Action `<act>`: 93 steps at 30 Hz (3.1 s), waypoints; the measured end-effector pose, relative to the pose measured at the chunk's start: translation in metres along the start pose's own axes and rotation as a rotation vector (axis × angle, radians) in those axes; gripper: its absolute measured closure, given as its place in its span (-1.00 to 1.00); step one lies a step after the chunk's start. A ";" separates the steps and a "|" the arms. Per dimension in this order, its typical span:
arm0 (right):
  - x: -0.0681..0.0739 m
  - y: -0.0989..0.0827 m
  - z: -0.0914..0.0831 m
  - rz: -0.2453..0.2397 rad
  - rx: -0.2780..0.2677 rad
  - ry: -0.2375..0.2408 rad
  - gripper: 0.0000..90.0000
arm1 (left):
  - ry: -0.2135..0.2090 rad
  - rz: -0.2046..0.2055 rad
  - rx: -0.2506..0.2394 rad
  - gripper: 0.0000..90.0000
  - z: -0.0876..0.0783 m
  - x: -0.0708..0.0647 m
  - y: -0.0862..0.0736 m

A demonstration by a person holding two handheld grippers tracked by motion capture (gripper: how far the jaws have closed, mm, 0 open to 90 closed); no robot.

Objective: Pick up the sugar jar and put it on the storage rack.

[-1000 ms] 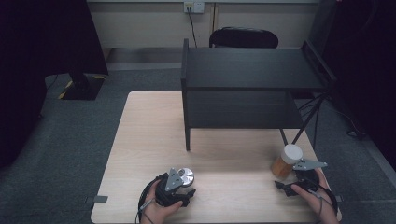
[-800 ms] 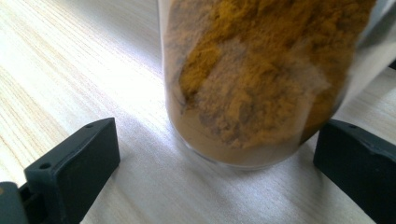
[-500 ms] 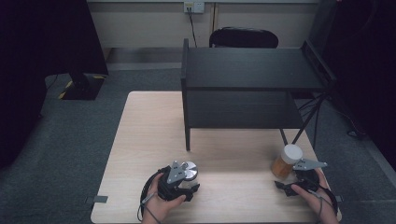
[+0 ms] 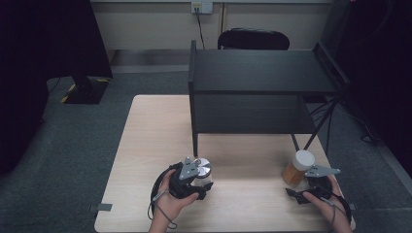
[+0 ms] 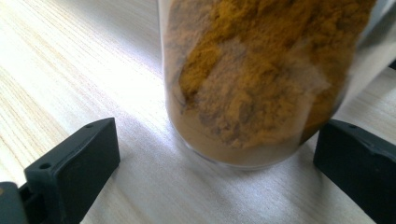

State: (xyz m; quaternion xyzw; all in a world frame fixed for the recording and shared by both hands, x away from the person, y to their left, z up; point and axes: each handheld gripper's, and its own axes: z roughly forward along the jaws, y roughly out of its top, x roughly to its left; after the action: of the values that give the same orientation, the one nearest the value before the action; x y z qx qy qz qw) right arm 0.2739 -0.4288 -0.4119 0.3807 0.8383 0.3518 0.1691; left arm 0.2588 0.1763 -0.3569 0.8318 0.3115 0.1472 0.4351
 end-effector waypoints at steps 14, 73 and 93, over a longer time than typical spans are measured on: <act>0.000 0.000 0.000 0.000 0.000 0.000 -1.00 | -0.037 0.022 -0.007 -0.32 0.009 0.004 0.038; 0.000 0.000 0.000 0.000 0.000 0.000 -1.00 | 0.060 0.020 0.002 -0.32 0.044 0.002 0.159; 0.000 0.000 0.000 0.000 0.000 0.000 -1.00 | 0.111 -0.032 -0.004 -0.32 0.062 0.007 0.163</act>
State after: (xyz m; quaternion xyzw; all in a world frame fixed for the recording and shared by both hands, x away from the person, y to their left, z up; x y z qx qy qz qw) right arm 0.2739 -0.4288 -0.4119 0.3805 0.8384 0.3517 0.1692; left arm 0.3601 0.0717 -0.2601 0.8165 0.3480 0.1868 0.4211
